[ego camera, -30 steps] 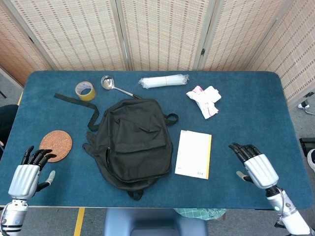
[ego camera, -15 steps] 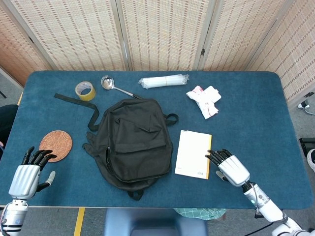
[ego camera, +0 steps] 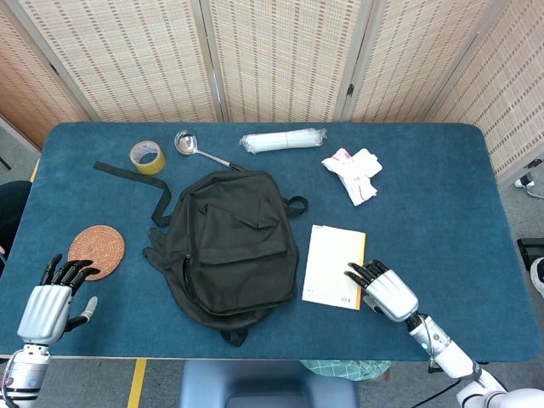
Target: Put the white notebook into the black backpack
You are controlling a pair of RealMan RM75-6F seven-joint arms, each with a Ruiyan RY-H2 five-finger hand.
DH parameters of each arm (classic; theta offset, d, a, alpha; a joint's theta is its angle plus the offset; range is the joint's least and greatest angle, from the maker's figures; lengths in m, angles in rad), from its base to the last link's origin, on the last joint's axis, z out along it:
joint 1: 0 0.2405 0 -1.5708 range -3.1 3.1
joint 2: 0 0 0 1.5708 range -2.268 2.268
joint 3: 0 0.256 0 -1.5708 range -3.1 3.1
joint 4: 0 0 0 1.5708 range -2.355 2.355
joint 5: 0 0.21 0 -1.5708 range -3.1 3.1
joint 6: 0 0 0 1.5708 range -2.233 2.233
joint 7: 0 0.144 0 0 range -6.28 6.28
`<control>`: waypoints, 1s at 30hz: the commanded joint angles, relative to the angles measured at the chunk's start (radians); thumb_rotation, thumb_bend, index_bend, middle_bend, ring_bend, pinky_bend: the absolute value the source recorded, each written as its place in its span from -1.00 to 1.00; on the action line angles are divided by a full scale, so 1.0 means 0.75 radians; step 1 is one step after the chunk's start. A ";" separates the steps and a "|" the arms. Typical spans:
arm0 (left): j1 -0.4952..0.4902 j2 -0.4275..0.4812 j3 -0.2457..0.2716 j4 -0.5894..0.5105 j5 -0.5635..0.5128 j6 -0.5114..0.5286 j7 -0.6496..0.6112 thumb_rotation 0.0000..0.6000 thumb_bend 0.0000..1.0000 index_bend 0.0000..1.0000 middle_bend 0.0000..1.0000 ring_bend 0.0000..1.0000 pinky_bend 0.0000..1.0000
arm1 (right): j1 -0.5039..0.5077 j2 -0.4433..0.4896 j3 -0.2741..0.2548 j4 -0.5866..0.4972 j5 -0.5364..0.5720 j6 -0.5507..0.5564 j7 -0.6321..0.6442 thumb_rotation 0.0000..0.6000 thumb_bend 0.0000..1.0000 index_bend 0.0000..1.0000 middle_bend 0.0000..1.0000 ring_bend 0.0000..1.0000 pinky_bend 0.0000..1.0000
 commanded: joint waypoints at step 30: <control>-0.001 -0.004 -0.010 0.013 -0.001 -0.008 -0.030 1.00 -0.13 -0.39 -0.54 -0.60 -1.00 | 0.073 -0.077 -0.024 0.077 0.044 0.010 0.013 1.00 -0.28 -0.48 -0.57 -0.40 -0.47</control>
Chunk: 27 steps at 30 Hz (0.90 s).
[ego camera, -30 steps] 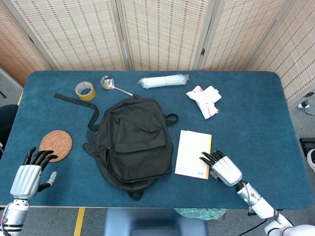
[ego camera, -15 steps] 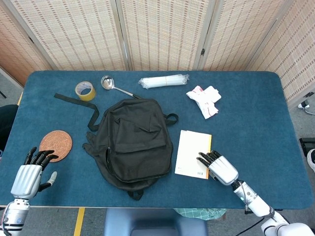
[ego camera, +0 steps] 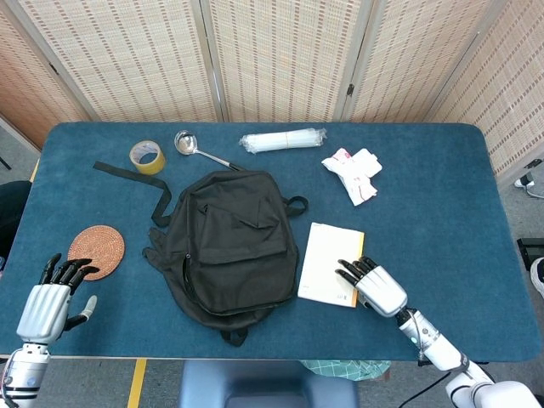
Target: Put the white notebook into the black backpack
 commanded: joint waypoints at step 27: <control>0.006 0.003 -0.001 -0.012 -0.001 0.003 -0.006 1.00 -0.13 -0.38 -0.55 -0.60 -1.00 | 0.160 -0.129 0.106 -0.078 0.090 -0.092 -0.075 1.00 -0.10 -0.40 -0.57 -0.37 -0.37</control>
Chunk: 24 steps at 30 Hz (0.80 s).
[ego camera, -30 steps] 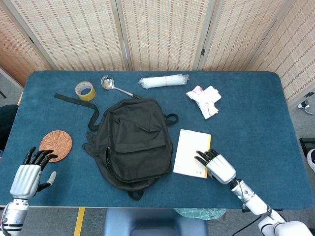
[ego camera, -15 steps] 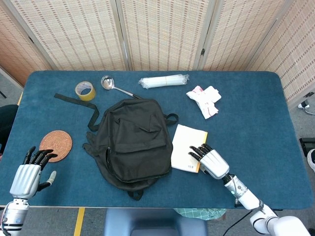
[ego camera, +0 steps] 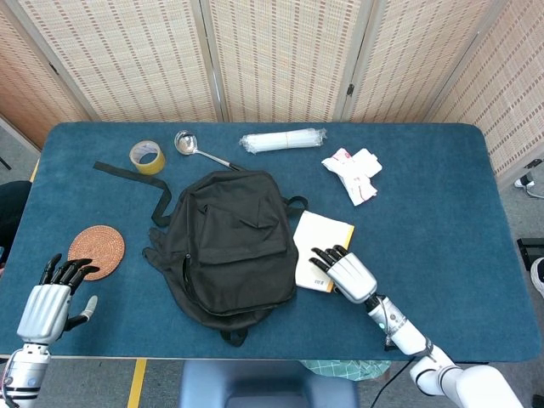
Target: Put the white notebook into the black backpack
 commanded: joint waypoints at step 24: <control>-0.007 0.001 -0.001 0.003 -0.001 -0.016 -0.001 1.00 -0.13 -0.41 -0.56 -0.60 -1.00 | -0.008 -0.048 0.033 0.054 0.055 0.057 0.006 1.00 -0.10 0.34 -0.19 -0.24 -0.31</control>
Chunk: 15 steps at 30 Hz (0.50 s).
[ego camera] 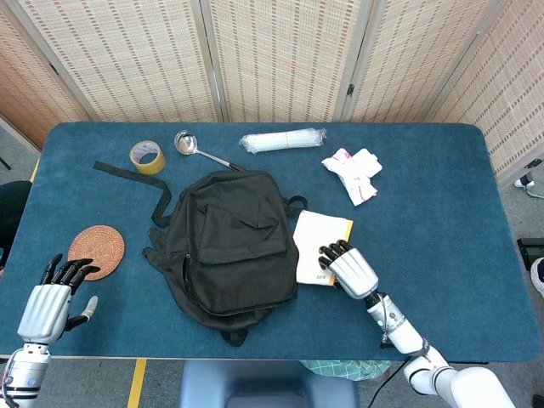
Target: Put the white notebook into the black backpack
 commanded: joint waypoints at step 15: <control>-0.197 0.015 -0.045 0.019 0.116 -0.170 -0.052 1.00 -0.13 -0.38 -0.56 -0.60 -1.00 | -0.026 0.098 0.081 0.031 0.012 0.323 -0.002 1.00 -0.10 0.79 0.10 0.02 -0.22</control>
